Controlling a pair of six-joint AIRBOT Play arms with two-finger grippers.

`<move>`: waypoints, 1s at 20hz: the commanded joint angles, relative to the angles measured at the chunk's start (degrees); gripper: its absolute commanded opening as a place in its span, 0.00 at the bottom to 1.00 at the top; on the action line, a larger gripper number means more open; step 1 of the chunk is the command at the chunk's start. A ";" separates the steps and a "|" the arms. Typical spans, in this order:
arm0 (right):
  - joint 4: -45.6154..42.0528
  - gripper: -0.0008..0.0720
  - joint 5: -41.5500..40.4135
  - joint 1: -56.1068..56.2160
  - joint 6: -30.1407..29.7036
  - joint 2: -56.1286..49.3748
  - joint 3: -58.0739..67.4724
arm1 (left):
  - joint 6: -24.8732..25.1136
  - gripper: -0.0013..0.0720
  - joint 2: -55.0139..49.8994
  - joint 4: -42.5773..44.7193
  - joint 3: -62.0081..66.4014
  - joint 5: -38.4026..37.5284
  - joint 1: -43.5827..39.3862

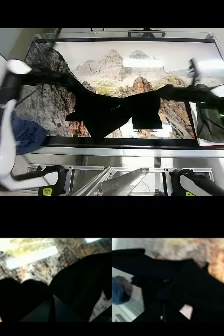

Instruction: Fold the shirts.

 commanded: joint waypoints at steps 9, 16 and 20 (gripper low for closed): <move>-0.55 0.67 1.49 -10.62 -4.57 -13.84 6.49 | -7.30 0.98 -26.32 3.32 26.18 -18.56 9.29; -0.44 0.66 6.34 3.15 -4.70 -9.03 -4.24 | -7.93 0.97 -19.04 5.27 4.57 -22.60 15.39; -0.31 0.66 -5.46 14.75 -3.32 -11.02 -8.72 | -6.36 0.97 -15.65 5.90 -8.74 -16.81 17.20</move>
